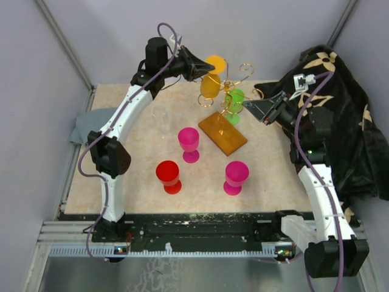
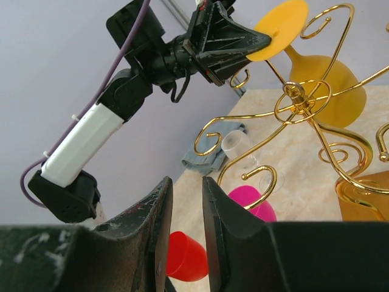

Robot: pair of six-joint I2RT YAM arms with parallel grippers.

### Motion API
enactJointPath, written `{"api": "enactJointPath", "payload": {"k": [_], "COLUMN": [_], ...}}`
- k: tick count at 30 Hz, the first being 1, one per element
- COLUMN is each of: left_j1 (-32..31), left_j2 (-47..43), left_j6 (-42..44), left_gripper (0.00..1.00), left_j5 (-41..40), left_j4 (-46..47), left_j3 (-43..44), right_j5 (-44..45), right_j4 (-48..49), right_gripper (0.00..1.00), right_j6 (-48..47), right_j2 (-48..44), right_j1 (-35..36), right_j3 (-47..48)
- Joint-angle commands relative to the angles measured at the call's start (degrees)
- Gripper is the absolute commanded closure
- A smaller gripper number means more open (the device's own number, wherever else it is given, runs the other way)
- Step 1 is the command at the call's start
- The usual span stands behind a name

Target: Place the wine glass upside down on the wine glass rack

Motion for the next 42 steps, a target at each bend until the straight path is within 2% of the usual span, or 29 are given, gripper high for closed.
{"api": "enactJointPath", "payload": {"k": [1, 6, 11, 19, 25, 34, 42], "left_j1": [-0.36, -0.41, -0.37, -0.36, -0.35, -0.43, -0.41], "left_j2": [-3.87, -3.84, -3.80, -4.16, -4.36, -4.39, -4.60], "left_j6": [0.88, 0.76, 0.37, 0.64, 0.58, 0.55, 0.68], "left_gripper": [1.00, 1.00, 1.00, 1.00, 1.00, 1.00, 1.00], "left_j5": [0.07, 0.66, 1.19, 1.09, 0.95, 0.56, 0.37], "left_j4": [2.76, 3.30, 4.21, 4.49, 4.68, 5.01, 5.16], "left_j3": [-0.04, -0.28, -1.15, -1.78, -1.93, -2.15, -2.10], "right_j5": [1.22, 3.36, 3.97, 4.39, 4.10, 3.73, 3.98], "right_j4": [0.46, -4.25, -8.96, -11.10, -19.03, -28.98, -32.38], "right_gripper": [0.72, 0.68, 0.68, 0.65, 0.64, 0.64, 0.64], "right_j6": [-0.81, -2.95, -4.00, -3.26, -5.91, -8.09, -9.23], "right_j2": [-0.94, 3.22, 11.87, 23.74, 32.36, 43.38, 45.45], "right_j1": [-0.37, -0.38, -0.39, -0.25, 1.15, 5.15, 7.37], "right_j3": [1.42, 7.27, 17.20, 28.78, 41.49, 55.15, 56.91]}}
